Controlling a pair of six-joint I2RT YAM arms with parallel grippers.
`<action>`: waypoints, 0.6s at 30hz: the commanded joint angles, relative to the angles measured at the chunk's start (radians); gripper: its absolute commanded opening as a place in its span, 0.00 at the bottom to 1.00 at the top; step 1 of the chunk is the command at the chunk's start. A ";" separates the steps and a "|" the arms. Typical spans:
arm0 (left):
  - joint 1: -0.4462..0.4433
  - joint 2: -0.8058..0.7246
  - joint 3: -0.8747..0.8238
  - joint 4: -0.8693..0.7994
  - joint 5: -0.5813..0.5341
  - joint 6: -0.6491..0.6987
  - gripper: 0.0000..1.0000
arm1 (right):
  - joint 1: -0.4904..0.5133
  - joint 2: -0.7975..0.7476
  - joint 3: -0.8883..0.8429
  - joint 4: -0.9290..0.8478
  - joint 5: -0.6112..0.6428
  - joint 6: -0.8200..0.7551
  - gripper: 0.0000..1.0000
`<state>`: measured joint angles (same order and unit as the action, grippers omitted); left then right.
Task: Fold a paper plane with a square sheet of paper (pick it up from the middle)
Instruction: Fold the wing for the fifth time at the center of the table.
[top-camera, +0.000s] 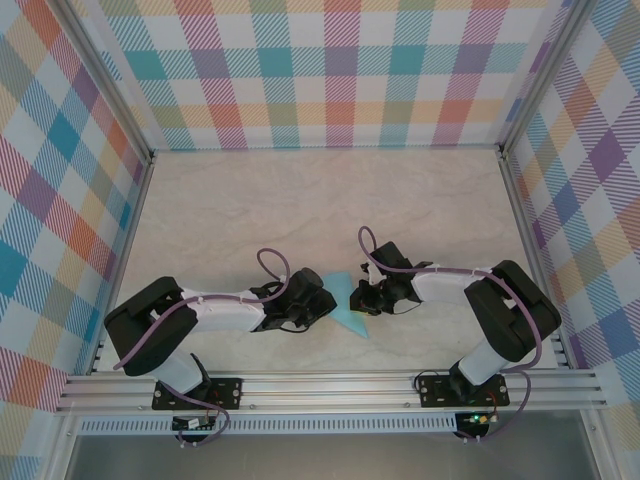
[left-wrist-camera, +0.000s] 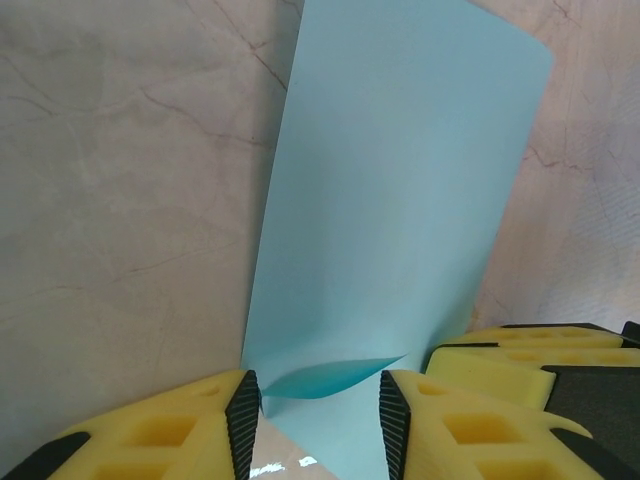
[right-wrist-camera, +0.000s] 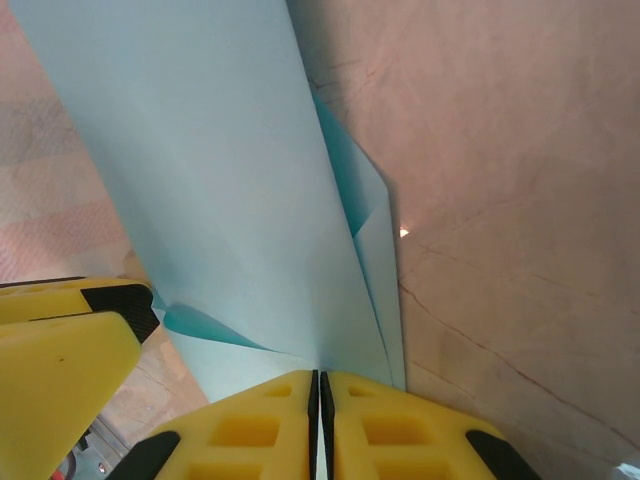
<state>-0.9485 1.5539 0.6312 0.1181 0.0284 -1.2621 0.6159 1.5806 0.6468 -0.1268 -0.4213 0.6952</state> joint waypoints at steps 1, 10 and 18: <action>-0.015 -0.020 0.013 -0.038 -0.027 -0.007 0.43 | -0.008 -0.002 -0.025 -0.017 0.016 0.001 0.13; -0.019 -0.025 -0.011 -0.023 -0.029 -0.043 0.45 | -0.008 -0.004 -0.024 -0.013 0.016 0.004 0.13; -0.019 0.021 0.008 0.017 -0.012 -0.044 0.41 | -0.008 -0.007 -0.025 -0.016 0.016 0.004 0.13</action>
<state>-0.9554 1.5539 0.6312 0.1127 0.0093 -1.2945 0.6151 1.5806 0.6468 -0.1268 -0.4213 0.6956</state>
